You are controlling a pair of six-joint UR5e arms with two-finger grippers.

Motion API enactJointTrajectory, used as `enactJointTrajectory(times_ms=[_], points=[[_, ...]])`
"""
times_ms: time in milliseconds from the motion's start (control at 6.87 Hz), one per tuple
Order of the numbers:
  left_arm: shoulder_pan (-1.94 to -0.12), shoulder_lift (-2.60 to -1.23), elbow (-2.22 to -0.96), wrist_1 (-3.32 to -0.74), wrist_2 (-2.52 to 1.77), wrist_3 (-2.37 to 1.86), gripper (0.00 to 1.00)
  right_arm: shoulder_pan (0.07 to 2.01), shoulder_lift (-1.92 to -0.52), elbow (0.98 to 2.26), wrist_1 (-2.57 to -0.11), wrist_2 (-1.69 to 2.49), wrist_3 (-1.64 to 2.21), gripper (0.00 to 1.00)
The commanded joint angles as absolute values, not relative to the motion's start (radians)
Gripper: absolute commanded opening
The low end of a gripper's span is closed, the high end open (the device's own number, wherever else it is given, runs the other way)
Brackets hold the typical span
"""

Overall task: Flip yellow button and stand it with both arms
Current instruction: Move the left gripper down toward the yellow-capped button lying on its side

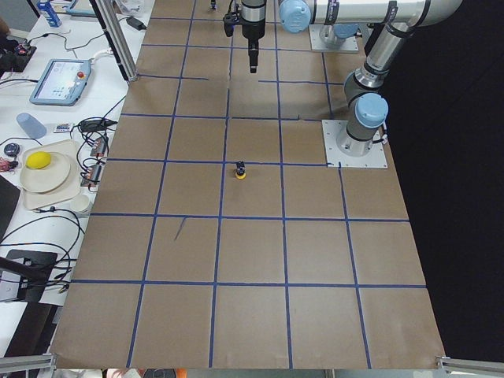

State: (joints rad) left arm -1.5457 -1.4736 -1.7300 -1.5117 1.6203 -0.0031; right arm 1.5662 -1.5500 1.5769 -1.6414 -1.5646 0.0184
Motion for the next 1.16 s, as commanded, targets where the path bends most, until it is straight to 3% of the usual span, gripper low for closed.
enactJointTrajectory(times_ms=[0, 437, 1019], points=[[-1.499, -1.526, -1.755, -1.451, 1.623, -0.005, 1.0, 1.566, -1.551, 1.577, -1.641, -1.565, 0.018, 1.0], [-1.246, -1.548, -1.755, -1.448, 1.623, 0.218, 1.0, 1.566, -1.551, 1.577, -1.641, -1.565, 0.018, 1.0], [-1.03, -1.791, -1.778, -1.328, 1.612, 0.282, 1.0, 1.566, -1.551, 1.577, -1.64, -1.565, 0.018, 1.0]])
